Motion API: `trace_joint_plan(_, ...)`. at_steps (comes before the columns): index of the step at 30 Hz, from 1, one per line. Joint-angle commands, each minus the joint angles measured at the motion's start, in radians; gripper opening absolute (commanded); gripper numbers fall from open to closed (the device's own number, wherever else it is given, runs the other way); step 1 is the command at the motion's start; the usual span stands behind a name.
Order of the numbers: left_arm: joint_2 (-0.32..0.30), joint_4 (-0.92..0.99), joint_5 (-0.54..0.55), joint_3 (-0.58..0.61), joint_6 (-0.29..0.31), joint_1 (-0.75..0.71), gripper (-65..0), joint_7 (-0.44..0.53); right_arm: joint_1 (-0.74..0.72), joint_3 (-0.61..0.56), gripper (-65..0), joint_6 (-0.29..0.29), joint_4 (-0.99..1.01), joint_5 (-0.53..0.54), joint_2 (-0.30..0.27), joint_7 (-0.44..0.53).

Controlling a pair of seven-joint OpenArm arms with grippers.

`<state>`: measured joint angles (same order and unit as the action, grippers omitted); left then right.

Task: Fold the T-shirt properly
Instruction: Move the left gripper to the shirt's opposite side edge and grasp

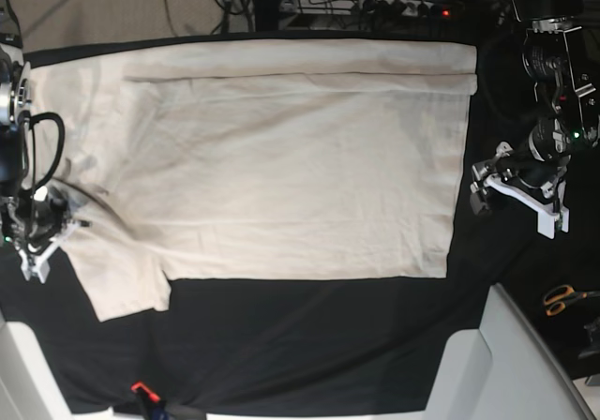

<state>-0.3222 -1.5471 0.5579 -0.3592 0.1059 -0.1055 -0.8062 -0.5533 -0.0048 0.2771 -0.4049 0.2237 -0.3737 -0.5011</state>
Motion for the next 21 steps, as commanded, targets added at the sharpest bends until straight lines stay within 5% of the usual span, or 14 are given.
trace_joint_plan(1, -0.019, 0.007, 0.009, -0.007, 0.005, 0.025, -19.3, 0.017, -0.03, -0.001, -57.2, 0.0, -0.022, -0.002, -0.018, 0.012)
trace_joint_plan(12, -0.035, 0.415, 0.009, 0.153, 0.005, 0.35, -18.9, 0.048, -0.024, 0.001, -57.2, 0.0, -0.059, -0.002, -0.012, 0.008)
trace_joint_plan(21, -0.001, 1.107, 0.011, 0.492, 0.005, 0.692, -19.3, 0.454, -0.006, 0.001, -57.2, 0.0, -0.062, -0.002, -0.017, 0.008)
